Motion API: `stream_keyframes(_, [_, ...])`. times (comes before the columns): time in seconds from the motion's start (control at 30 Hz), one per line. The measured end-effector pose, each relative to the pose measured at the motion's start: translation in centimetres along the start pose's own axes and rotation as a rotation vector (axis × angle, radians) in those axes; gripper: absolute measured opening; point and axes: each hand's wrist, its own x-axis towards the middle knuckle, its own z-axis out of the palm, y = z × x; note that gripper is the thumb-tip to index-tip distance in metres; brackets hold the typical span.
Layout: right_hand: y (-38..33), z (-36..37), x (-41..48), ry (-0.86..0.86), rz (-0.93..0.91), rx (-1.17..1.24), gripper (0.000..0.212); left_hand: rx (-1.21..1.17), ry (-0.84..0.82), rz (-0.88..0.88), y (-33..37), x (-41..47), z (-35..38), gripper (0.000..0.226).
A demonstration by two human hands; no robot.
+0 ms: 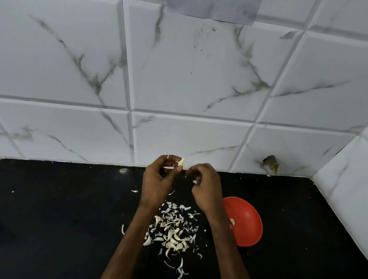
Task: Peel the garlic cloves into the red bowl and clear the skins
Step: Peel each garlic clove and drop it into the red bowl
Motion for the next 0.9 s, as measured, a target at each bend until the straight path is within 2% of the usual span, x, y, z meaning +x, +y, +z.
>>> stream_keyframes(0.07, [0.6,0.0,-0.2,-0.020,0.043,0.043,0.034,0.038,0.002,0.008,-0.1,-0.1,0.2,0.020])
stream_keyframes(0.17, [1.3,0.6,-0.9,-0.097,0.231,0.321,0.020,0.087,-0.022,0.002,-0.8,-0.4,0.4,0.022])
stream_keyframes(0.3, [3.1,1.1,-1.9,-0.076,0.598,0.991,0.036,0.213,-0.170,-0.014,-2.7,-1.4,2.2,0.025])
stream_keyframes(0.37, [4.4,0.9,-2.9,-0.021,0.752,1.241,0.045,0.265,-0.231,-0.009,-3.6,-2.3,3.6,0.037])
stream_keyframes(0.43, [5.9,0.5,-3.8,0.020,0.824,1.392,0.052,0.324,-0.263,-0.011,-4.8,-3.0,5.1,0.045])
stream_keyframes(0.57, [8.6,-0.9,-4.5,0.087,0.800,1.526,0.065,0.329,-0.319,-0.061,-6.7,-3.5,7.5,0.040])
stream_keyframes(0.67, [10.6,-2.1,-4.7,0.157,0.793,1.594,0.064,0.278,-0.360,-0.116,-7.5,-3.7,9.4,0.038])
stream_keyframes(0.73, [12.1,-2.7,-4.6,0.202,0.809,1.645,0.064,0.194,-0.316,-0.167,-7.9,-3.8,10.3,0.031])
stream_keyframes(0.83, [13.9,-3.9,-4.6,0.238,0.846,1.559,0.063,0.083,-0.203,-0.277,-8.6,-4.0,9.8,0.022])
stream_keyframes(0.9, [15.2,-4.1,-4.4,0.264,0.889,1.433,0.057,0.115,-0.154,-0.327,-9.4,-4.0,8.2,0.019])
